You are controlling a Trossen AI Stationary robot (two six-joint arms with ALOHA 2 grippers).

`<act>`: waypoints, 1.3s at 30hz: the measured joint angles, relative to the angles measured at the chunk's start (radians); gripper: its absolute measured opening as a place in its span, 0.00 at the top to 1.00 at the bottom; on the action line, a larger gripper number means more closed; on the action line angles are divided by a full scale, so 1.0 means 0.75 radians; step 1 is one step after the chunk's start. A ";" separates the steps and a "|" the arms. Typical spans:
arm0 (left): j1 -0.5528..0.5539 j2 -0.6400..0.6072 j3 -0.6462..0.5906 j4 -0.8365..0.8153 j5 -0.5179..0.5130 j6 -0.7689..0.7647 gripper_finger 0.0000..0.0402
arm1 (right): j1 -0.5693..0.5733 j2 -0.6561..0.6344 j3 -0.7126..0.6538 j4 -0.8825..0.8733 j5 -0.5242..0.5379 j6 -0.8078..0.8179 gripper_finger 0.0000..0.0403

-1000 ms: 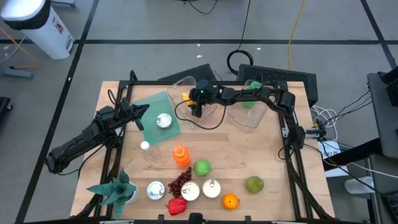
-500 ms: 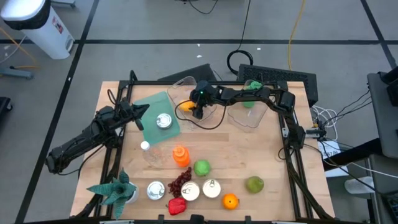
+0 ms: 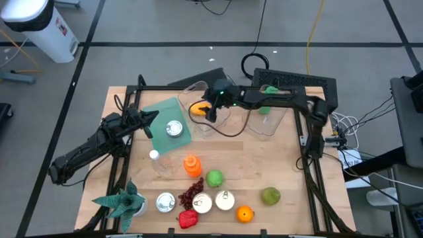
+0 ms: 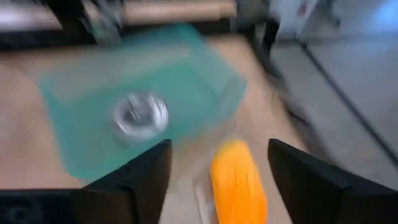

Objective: Pick & Place Food Item
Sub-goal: Put the orange bottle into the right transparent bin

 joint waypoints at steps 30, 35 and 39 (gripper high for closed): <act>-0.001 0.000 0.000 -0.036 0.040 -0.177 0.96 | 0.408 -1.641 -1.351 -0.021 0.343 0.494 1.00; -0.001 0.000 0.001 -0.028 0.137 -0.121 0.96 | 0.514 -1.668 -1.459 -0.001 0.495 0.527 1.00; -0.001 0.000 0.001 -0.022 0.162 -0.078 0.96 | 0.609 -1.653 -1.477 0.070 0.582 0.508 1.00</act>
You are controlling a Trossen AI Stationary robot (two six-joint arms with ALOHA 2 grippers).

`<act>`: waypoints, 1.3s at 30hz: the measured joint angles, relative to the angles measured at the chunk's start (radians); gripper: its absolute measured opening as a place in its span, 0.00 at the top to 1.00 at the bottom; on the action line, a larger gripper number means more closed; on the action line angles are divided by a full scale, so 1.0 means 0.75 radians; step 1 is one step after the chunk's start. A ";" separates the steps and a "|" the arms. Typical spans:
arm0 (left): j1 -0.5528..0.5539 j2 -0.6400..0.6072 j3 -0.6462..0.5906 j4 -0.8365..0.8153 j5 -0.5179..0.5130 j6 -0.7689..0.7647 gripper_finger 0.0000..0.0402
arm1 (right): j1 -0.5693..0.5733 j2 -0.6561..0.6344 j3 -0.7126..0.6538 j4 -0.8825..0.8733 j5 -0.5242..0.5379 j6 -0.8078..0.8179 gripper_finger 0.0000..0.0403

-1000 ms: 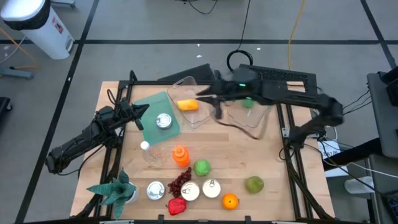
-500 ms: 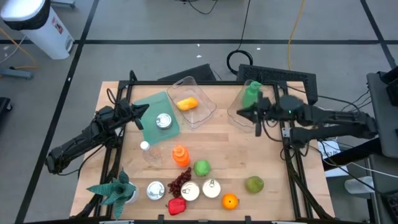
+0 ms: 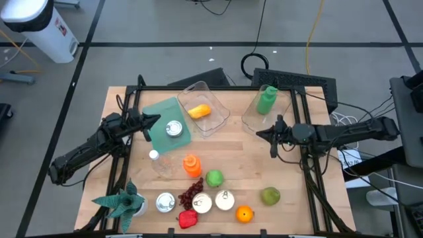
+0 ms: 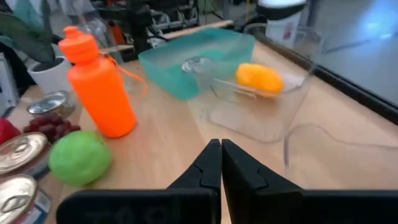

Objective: Pick & Place Food Item
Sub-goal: Put the orange bottle into the right transparent bin

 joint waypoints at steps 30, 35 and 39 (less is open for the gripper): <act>0.000 0.000 0.000 0.043 0.012 -0.004 0.96 | 0.102 0.243 -0.069 0.550 0.168 -0.122 1.00; 0.001 0.000 0.000 0.083 0.011 -0.004 0.96 | 0.081 0.411 0.143 0.468 0.118 -0.138 1.00; 0.001 0.000 0.000 0.118 0.011 -0.004 0.96 | 0.071 0.616 0.450 0.193 0.027 -0.156 1.00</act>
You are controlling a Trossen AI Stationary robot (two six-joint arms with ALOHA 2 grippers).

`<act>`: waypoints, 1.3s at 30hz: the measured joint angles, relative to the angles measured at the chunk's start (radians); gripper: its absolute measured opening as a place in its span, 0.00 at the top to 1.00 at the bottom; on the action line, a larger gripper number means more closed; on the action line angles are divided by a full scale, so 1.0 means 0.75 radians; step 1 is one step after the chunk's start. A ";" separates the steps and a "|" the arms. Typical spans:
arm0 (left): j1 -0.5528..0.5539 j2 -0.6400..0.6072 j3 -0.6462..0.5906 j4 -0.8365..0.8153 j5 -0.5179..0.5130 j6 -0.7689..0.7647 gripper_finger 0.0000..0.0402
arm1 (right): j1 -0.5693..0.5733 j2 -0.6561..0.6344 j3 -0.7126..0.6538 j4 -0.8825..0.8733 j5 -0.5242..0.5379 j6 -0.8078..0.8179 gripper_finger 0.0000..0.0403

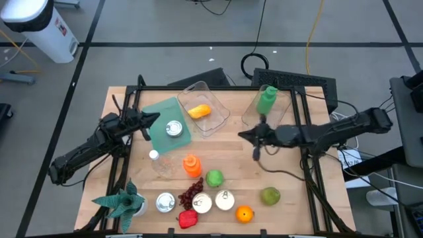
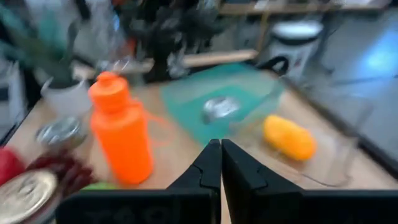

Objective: Pick & Place Food Item
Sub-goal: Put the orange bottle into the right transparent bin

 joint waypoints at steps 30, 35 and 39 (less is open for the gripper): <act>-0.001 0.001 0.000 -0.018 0.002 0.027 0.96 | -0.045 1.076 1.176 -0.215 -0.524 -0.290 0.47; -0.001 0.001 0.000 -0.019 0.003 0.025 0.96 | -0.043 1.072 1.084 -0.055 -0.684 -0.307 0.38; -0.001 0.001 0.000 -0.019 0.003 0.025 0.96 | -0.044 1.075 0.985 0.132 -0.743 -0.272 0.39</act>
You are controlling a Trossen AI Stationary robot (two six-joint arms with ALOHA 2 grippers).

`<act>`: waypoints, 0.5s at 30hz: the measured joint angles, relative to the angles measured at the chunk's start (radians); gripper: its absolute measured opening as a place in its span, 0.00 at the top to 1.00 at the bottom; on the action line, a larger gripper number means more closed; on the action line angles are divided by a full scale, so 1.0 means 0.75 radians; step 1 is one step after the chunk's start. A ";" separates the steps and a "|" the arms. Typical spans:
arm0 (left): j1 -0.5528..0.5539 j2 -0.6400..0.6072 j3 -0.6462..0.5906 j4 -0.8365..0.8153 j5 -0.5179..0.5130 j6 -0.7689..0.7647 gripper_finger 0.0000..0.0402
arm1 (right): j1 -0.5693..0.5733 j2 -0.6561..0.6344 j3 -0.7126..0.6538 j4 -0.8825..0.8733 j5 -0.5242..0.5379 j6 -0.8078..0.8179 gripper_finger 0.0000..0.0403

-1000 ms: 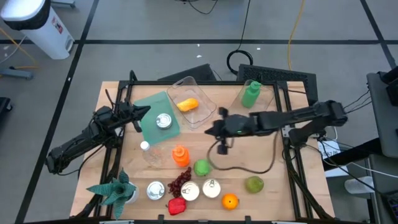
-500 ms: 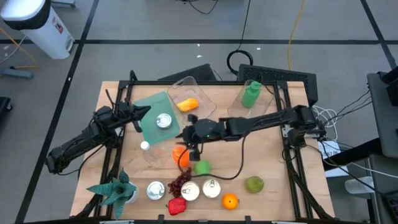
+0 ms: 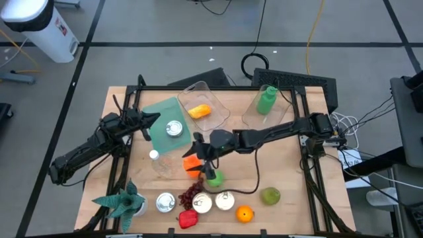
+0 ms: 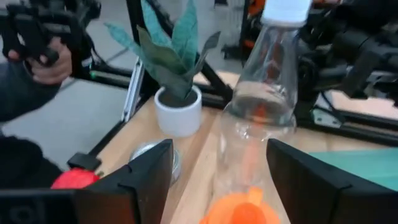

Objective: Pick & Place Food Item
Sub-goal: Put the orange bottle into the right transparent bin

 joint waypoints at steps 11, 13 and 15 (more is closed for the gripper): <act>0.001 0.000 0.000 -0.001 0.000 -0.001 0.96 | -0.009 -0.009 -0.196 0.277 0.131 0.061 0.51; 0.001 0.000 0.000 -0.001 -0.001 -0.001 0.96 | -0.010 -0.009 -0.210 0.272 0.148 0.062 0.52; 0.001 0.000 0.000 -0.001 -0.001 0.003 0.96 | -0.009 -0.009 -0.216 0.268 0.147 0.063 0.53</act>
